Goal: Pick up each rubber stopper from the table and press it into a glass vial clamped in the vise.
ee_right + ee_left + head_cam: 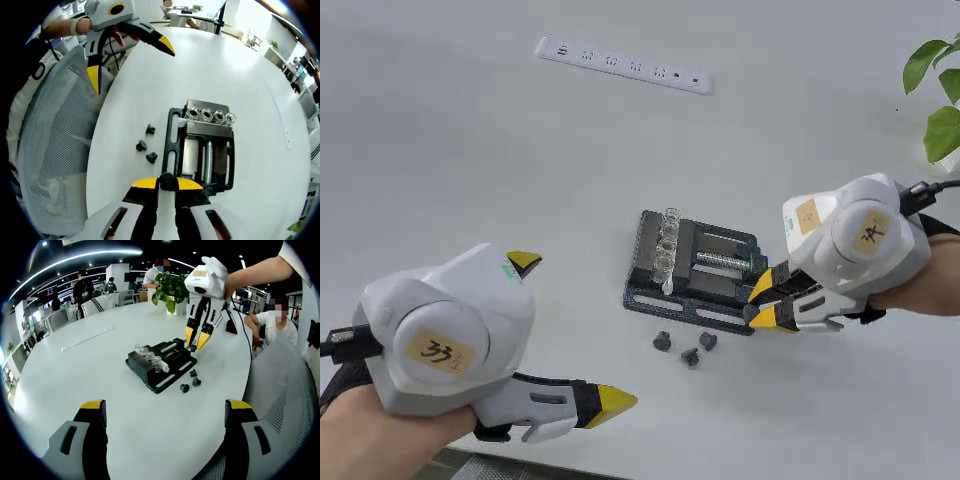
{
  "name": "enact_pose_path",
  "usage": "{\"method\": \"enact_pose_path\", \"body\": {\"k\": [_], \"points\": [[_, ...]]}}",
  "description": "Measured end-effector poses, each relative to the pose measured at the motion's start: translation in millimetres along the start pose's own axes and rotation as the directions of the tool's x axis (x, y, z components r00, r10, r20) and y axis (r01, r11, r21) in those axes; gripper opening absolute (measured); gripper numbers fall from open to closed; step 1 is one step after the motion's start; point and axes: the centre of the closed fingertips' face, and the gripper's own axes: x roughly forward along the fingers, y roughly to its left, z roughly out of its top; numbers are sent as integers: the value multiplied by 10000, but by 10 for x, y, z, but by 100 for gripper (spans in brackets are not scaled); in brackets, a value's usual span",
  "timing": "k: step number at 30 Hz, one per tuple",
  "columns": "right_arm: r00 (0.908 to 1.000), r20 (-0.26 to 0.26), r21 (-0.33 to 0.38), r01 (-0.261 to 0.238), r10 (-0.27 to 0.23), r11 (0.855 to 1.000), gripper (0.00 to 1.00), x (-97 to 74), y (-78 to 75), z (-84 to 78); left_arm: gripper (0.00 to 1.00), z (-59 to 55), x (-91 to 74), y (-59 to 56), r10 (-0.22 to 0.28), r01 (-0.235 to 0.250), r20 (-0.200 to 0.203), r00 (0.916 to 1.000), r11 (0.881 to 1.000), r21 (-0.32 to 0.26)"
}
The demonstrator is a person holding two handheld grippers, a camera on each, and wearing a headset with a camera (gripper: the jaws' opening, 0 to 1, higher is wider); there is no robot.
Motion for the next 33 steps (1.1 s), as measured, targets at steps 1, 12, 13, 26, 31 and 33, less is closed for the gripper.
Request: {"method": "enact_pose_path", "body": {"k": [1,12,13,26,31,33], "points": [[10000,29,-43,27,-27,10000,8,-25,-64,29,98,-1,2,4,-5,5,-8,10000,10000,3],[9997,85,-696,237,-232,9973,8,-194,-421,338,98,-6,25,11,-34,34,-32,10000,10000,27],[9998,72,-765,188,-183,9969,8,-198,-438,355,98,-7,27,8,-42,43,-34,10000,10000,22],[9997,-258,-1800,-77,31,9836,7,-195,-711,590,98,-35,69,-45,-147,146,-62,9999,9998,-168],[9996,-284,-2147,-139,80,9766,7,-168,-810,687,98,-50,86,-32,-169,166,-99,9998,9996,-230],[9995,-284,-2237,-184,123,9745,7,-146,-834,724,98,-63,93,-20,-171,168,-118,9998,9996,-241]]}}
